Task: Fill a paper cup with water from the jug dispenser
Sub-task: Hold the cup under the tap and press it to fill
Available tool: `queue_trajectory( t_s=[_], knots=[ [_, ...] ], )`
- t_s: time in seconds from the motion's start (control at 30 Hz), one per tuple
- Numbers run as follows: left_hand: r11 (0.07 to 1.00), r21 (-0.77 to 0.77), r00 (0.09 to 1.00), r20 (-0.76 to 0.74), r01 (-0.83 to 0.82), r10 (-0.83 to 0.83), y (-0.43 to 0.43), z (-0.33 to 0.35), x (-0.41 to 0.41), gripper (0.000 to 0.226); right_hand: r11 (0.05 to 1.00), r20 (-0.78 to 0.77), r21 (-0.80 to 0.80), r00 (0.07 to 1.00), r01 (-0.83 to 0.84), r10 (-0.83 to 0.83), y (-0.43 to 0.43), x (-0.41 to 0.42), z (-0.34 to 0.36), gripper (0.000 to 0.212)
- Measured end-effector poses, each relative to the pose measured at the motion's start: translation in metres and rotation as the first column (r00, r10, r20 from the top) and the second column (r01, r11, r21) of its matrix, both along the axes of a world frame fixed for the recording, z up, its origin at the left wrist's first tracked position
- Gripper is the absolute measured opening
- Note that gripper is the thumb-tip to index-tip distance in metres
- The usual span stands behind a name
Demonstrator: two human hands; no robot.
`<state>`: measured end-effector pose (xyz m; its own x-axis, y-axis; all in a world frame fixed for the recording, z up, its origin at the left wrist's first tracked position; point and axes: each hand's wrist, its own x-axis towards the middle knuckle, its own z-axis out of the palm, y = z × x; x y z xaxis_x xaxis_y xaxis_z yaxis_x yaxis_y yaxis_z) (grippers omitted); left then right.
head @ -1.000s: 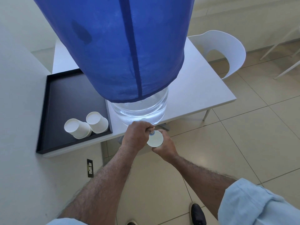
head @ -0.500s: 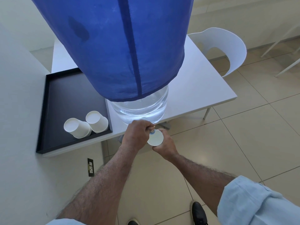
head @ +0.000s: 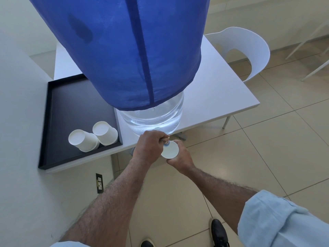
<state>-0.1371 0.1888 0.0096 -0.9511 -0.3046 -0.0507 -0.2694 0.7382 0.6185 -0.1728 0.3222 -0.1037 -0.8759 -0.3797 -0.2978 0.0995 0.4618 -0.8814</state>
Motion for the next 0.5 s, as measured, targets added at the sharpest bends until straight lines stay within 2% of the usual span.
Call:
queue_trajectory(
  t_s=[0.5],
  knots=[
    [0.999,-0.033,0.999,-0.041,0.014,-0.016,0.0026,-0.0018,0.0024,0.018,1.000,0.031,-0.019,0.999,0.024,-0.023,-0.0004,-0.0004,-0.0009,0.060]
  ],
)
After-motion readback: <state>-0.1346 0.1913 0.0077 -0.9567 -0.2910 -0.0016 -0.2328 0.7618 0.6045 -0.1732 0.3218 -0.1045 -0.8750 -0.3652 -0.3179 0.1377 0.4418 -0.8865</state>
